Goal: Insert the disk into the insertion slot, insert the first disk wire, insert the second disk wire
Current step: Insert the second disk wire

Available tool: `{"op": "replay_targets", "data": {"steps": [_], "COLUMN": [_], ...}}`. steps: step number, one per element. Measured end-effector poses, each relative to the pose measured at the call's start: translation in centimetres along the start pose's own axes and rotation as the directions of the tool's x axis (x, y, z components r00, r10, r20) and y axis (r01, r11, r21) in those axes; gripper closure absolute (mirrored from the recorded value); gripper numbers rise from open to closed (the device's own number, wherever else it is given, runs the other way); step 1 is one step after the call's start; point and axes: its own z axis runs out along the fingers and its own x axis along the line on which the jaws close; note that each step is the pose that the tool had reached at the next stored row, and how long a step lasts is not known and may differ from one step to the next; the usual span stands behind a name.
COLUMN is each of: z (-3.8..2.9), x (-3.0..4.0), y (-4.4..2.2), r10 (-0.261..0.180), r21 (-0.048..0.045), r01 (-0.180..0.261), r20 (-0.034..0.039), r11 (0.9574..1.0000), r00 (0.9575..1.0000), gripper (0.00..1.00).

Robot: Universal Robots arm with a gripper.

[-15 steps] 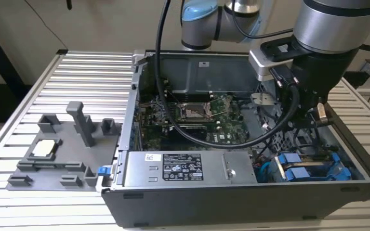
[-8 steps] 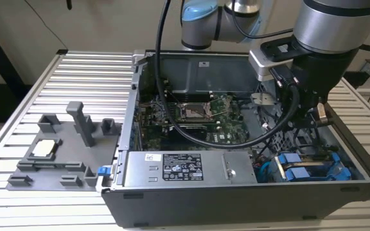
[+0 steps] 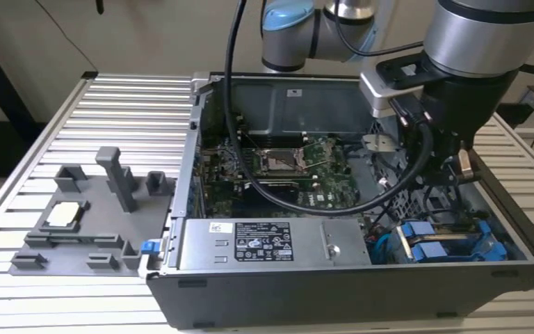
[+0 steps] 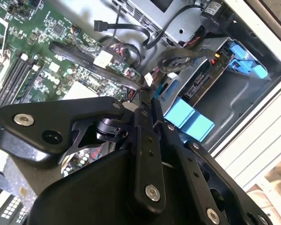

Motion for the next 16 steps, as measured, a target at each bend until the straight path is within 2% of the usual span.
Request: {"op": "replay_targets", "data": {"steps": [10,12,16], "z": [-0.06,-0.02,0.08], "x": [2.89,3.2,3.68], "y": [-0.17,-0.38,-1.05], "r10": [0.002,0.003,0.004], "r21": [-0.0059,-0.0087,-0.0204], "r01": [-0.002,-0.003,-0.004], "r20": [0.0003,0.0006,0.0018], "r11": [1.0,1.0,0.9998], "r00": [1.0,1.0,1.0], "gripper": [0.84,0.84,0.84]}}
